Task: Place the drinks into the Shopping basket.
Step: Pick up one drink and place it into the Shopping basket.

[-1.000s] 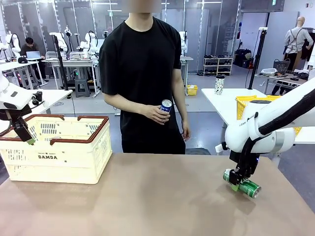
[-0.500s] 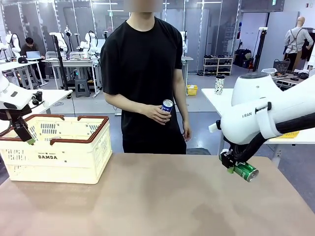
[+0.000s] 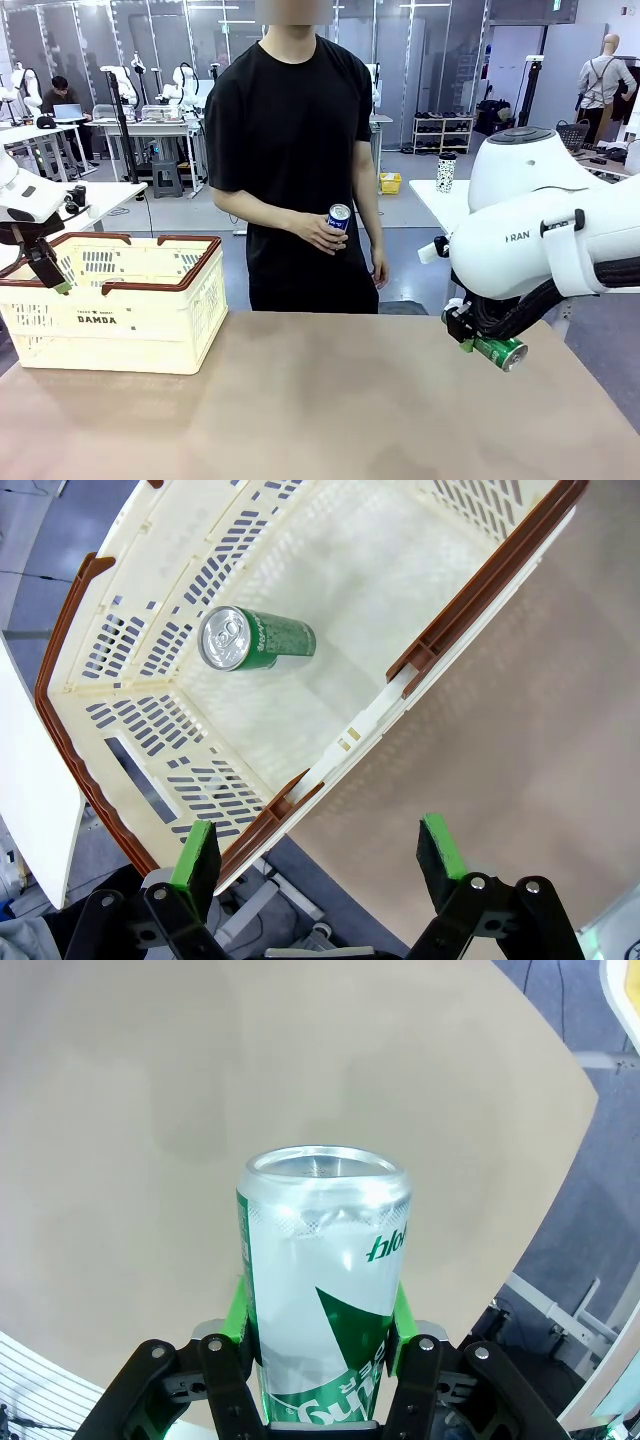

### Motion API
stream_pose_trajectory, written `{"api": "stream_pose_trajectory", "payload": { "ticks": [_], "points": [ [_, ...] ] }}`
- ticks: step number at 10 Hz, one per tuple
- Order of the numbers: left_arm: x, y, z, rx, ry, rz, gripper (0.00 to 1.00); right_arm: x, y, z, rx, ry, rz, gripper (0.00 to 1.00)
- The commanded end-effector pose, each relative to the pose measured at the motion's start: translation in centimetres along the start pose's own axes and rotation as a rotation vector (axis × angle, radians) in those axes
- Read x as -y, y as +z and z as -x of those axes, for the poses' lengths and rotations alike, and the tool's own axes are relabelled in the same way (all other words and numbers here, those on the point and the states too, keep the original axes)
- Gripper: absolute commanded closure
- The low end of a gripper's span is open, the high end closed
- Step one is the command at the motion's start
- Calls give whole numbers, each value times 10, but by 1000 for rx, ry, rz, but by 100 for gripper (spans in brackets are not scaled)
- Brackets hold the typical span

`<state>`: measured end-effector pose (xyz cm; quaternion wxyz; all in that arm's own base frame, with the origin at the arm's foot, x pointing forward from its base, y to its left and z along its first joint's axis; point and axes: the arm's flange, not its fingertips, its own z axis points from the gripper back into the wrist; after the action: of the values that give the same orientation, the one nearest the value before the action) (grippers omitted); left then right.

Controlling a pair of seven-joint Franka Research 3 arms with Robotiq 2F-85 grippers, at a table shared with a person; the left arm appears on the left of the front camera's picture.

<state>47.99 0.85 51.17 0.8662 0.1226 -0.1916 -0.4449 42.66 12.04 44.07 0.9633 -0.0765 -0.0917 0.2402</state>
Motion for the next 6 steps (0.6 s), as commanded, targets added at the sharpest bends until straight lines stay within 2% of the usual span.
{"api": "stream_pose_trajectory", "payload": {
  "ticks": [1, 3, 6],
  "points": [
    [0, 1, 0, -3, 17, -4, 0, -6, -1, -6, 28, 27, -24, 88],
    [0, 1, 0, -3, 17, -4, 0, -20, -4, -24, 55, 59, -48, 88],
    [0, 1, 0, -3, 17, -4, 0, -63, -16, -74, 82, 134, -113, 88]
  ]
}}
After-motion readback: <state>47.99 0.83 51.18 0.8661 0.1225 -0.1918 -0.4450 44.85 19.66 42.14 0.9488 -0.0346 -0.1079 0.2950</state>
